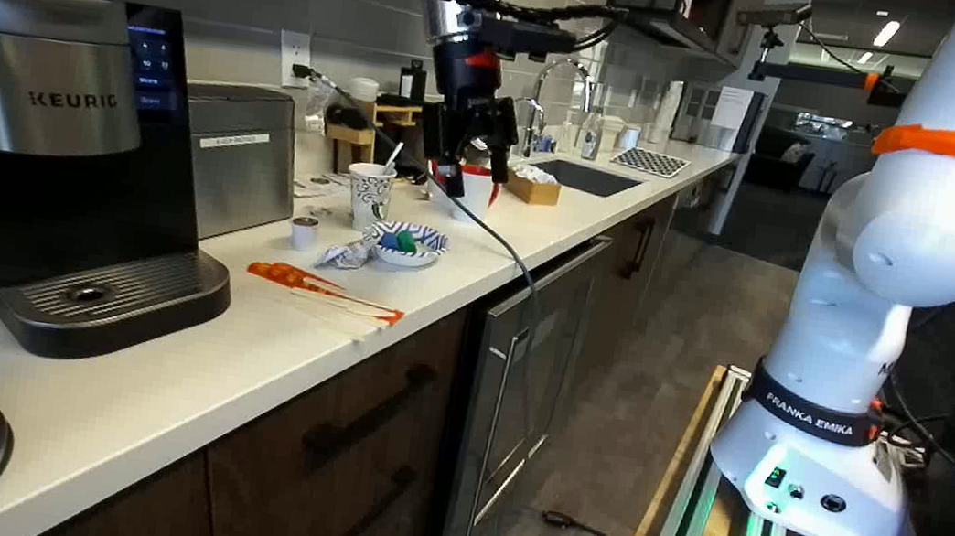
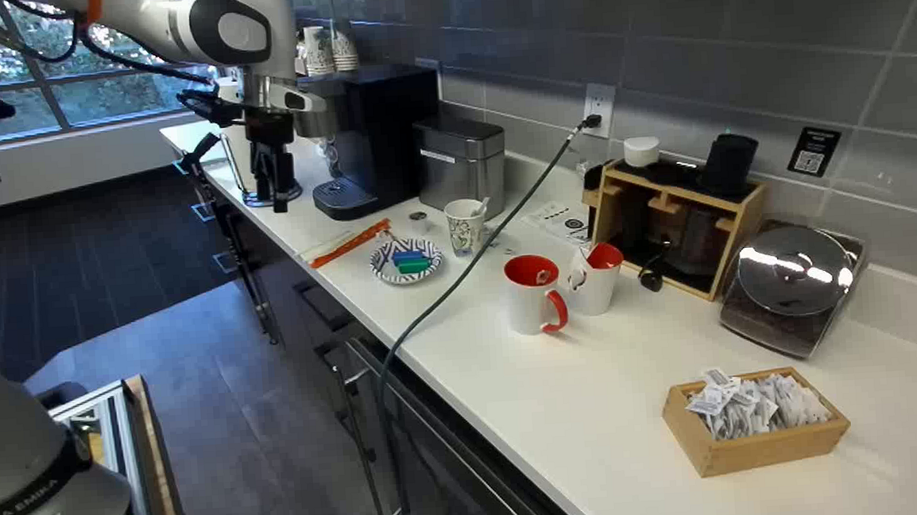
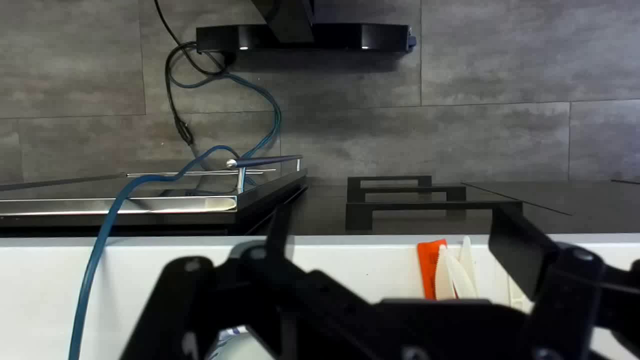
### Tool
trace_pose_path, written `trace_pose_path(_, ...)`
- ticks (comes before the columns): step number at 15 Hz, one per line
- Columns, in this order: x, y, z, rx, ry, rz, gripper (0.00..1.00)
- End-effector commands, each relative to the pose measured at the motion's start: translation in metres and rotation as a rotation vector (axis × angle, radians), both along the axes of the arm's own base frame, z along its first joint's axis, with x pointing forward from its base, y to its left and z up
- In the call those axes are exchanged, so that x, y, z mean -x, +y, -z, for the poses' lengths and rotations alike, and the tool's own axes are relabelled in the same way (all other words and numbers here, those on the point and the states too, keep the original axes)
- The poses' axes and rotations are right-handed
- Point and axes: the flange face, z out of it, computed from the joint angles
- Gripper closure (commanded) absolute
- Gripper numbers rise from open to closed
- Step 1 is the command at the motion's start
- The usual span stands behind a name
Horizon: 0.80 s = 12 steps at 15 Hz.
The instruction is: Put the white object on top of the coffee machine
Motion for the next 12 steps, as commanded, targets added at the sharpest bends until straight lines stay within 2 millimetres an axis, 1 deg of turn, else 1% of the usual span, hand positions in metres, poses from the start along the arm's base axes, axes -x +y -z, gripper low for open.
trace_pose_path(1, 0.0, 0.0, 0.0, 0.0, 0.001, 0.0, 0.0)
trace_pose_path(10, 0.0, 0.0, 0.0, 0.0, 0.001, 0.0, 0.0)
trace_pose_path(12, -0.015, 0.019, 0.006, -0.051, -0.065, 0.012, 0.0)
